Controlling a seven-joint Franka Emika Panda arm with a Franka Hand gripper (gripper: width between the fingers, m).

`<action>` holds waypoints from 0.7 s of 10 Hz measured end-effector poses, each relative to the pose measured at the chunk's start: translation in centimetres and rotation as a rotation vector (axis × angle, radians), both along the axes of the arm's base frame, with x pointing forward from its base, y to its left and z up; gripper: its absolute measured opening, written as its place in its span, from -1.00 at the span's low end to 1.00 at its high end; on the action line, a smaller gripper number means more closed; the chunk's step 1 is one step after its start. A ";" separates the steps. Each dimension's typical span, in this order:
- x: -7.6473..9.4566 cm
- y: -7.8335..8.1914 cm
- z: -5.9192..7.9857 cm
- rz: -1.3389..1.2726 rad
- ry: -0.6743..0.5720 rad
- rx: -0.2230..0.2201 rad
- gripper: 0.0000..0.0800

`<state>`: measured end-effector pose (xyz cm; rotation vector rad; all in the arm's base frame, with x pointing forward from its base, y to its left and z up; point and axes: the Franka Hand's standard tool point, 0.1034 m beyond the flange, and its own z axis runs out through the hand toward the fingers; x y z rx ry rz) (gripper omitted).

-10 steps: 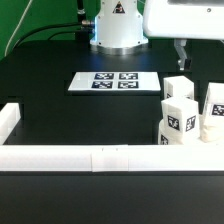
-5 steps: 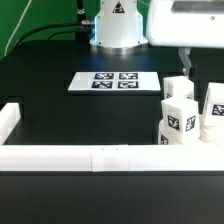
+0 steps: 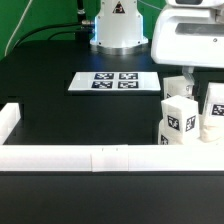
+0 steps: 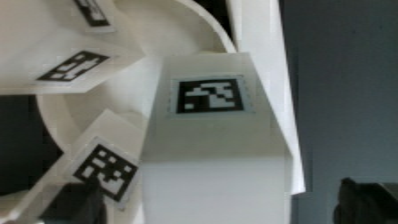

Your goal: Assemble stool

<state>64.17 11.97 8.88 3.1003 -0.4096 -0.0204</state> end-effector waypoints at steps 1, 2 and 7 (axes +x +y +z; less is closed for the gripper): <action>0.0 0.0 0.0 -0.017 0.000 0.000 0.38; 0.0 0.0 0.0 -0.070 0.000 0.000 0.04; 0.2 -1.1 -0.2 -0.515 -0.029 -0.016 -0.16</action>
Offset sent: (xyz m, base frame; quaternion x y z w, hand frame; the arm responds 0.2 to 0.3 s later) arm 0.0000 0.0000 0.0000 0.0000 0.0000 0.1296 0.9916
